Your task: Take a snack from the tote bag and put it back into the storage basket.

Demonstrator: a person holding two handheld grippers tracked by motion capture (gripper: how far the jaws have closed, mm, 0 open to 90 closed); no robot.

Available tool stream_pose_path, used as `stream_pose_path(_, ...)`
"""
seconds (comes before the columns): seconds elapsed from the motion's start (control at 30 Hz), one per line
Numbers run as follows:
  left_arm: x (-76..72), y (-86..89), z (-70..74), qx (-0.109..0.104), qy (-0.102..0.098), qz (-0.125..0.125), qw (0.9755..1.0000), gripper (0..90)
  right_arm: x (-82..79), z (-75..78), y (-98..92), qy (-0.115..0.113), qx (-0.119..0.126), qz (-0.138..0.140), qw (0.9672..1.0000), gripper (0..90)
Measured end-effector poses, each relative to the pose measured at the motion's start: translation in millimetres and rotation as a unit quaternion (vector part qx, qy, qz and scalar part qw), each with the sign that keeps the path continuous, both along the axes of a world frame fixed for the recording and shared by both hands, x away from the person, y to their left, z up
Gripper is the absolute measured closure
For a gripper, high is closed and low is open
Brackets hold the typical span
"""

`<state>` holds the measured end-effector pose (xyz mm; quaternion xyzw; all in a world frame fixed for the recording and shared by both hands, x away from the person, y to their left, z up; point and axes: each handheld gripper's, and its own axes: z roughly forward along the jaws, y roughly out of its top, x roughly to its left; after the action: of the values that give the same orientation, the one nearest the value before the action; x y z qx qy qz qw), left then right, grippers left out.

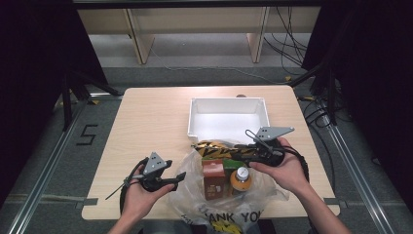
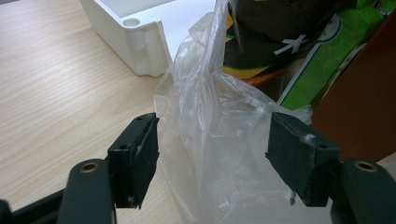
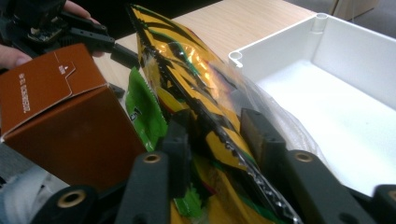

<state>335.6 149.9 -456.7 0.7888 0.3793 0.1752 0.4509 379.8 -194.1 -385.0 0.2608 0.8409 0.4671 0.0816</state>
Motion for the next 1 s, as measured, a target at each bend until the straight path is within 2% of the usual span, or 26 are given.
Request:
stream_pose_path(0.03,-0.3,0.2,0.3,0.002,-0.001,0.0,1.0,33.1,1.2,0.1,-0.4,-0.027,-0.011,0.002,0.9996,69.5)
stream_pose_path(0.13,-0.2,1.2,1.2,0.007,-0.004,-0.009,0.9999,33.2,-2.1,2.2,0.0,-0.038,-0.023,0.011,0.999,75.7)
stream_pose_path(0.17,-0.4,-0.4,0.3,-0.002,-0.001,-0.006,1.0,33.2,-0.5,1.4,-0.6,-0.058,-0.024,0.025,0.9977,77.4)
stream_pose_path(0.23,0.9,-2.0,-1.0,0.0,-0.002,-0.013,0.9999,33.1,-2.9,-1.9,-1.0,-0.054,-0.009,0.016,0.9984,80.8)
stream_pose_path(0.27,0.8,-1.5,-1.0,0.009,-0.001,-0.014,0.9999,33.0,-3.1,-1.3,-2.4,-0.056,-0.016,0.022,0.9981,81.7)
stream_pose_path(0.3,-0.1,-2.4,-2.0,0.005,0.003,-0.011,0.9999,33.0,-2.4,-1.3,-2.8,-0.069,-0.016,0.029,0.9971,82.8)
stream_pose_path(0.4,0.7,-3.5,-4.3,0.003,0.003,-0.012,0.9999,33.3,-3.8,-2.5,-3.9,-0.085,-0.011,0.03,0.9959,87.5)
stream_pose_path(0.47,1.8,-3.6,-4.8,0.005,0.002,-0.014,0.9999,33.4,-4.2,-2.6,-5.5,-0.084,-0.012,0.037,0.9957,90.0)
stream_pose_path(0.5,1.4,-3.8,-5.0,0.003,0.003,-0.013,0.9999,33.4,-3.4,-2.5,-5.5,-0.088,-0.01,0.048,0.9949,90.0)
stream_pose_path(0.57,0.8,-4.4,-5.7,0.003,0.003,-0.012,0.9999,33.4,-3.9,-3.0,-5.4,-0.097,-0.006,0.04,0.9945,90.0)
stream_pose_path(0.67,1.1,-4.7,-5.5,0.006,0.001,-0.013,0.9999,33.6,-5.8,-2.6,-5.3,-0.092,-0.003,0.036,0.9951,90.0)
stream_pose_path(0.77,1.3,-5.8,-4.9,0.002,0.001,-0.012,0.9999,34.6,-5.9,-0.6,-5.7,-0.117,-0.007,0.04,0.9923,90.0)
stream_pose_path(0.8,1.5,-6.1,-4.5,0.002,-0.001,-0.012,0.9999,35.1,-6.5,0.9,-5.5,-0.115,-0.006,0.045,0.9924,90.0)
stream_pose_path(0.83,2.2,-5.0,-3.7,0.011,-0.002,-0.019,0.9998,36.1,-7.5,2.3,-5.1,-0.123,-0.002,0.039,0.9916,90.0)
stream_pose_path(0.87,2.7,-6.3,-4.0,0.002,-0.004,-0.017,0.9998,37.5,-6.1,4.7,-5.4,-0.134,-0.003,0.048,0.9898,90.0)
stream_pose_path(0.9,3.3,-5.4,-3.1,0.01,-0.004,-0.022,0.9997,39.4,-8.0,6.9,-5.1,-0.128,0.0,0.039,0.9909,90.0)
stream_pose_path(0.93,3.2,-6.6,-3.1,0.008,-0.004,-0.016,0.9998,40.9,-8.6,10.2,-5.2,-0.118,-0.001,0.042,0.9922,90.0)
stream_pose_path(0.97,3.7,-8.4,-4.0,-0.001,-0.003,-0.015,0.9999,42.4,-8.5,13.4,-5.2,-0.122,-0.001,0.04,0.9917,90.0)
stream_pose_path(1.0,4.4,-8.8,-4.3,0.0,-0.002,-0.019,0.9998,43.1,-8.6,16.3,-5.2,-0.126,0.002,0.038,0.9913,90.0)
